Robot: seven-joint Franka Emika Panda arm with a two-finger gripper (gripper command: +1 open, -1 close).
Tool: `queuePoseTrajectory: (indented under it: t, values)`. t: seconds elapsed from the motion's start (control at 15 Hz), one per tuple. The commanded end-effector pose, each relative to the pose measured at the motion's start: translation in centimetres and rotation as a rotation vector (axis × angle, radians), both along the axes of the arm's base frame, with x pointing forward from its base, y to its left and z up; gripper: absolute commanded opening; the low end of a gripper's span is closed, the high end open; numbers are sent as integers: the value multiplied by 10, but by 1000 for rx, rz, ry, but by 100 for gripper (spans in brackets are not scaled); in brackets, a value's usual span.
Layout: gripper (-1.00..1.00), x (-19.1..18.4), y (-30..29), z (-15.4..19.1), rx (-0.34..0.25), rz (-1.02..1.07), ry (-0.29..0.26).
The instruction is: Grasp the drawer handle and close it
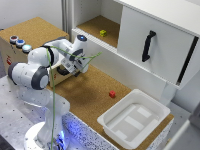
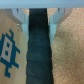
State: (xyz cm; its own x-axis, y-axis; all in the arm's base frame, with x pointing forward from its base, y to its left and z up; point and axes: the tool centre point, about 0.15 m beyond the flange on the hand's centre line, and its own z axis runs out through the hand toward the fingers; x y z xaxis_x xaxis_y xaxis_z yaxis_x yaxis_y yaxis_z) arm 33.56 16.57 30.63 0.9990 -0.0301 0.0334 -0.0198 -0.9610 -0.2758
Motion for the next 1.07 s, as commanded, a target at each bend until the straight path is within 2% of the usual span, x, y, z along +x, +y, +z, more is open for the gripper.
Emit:
queuePoseTrajectory:
  t: [0.0, 1.0]
  values:
    - [-100, 15, 48, -18, 3, 13, 39]
    - [-100, 11, 143, -22, 25, 95, 19]
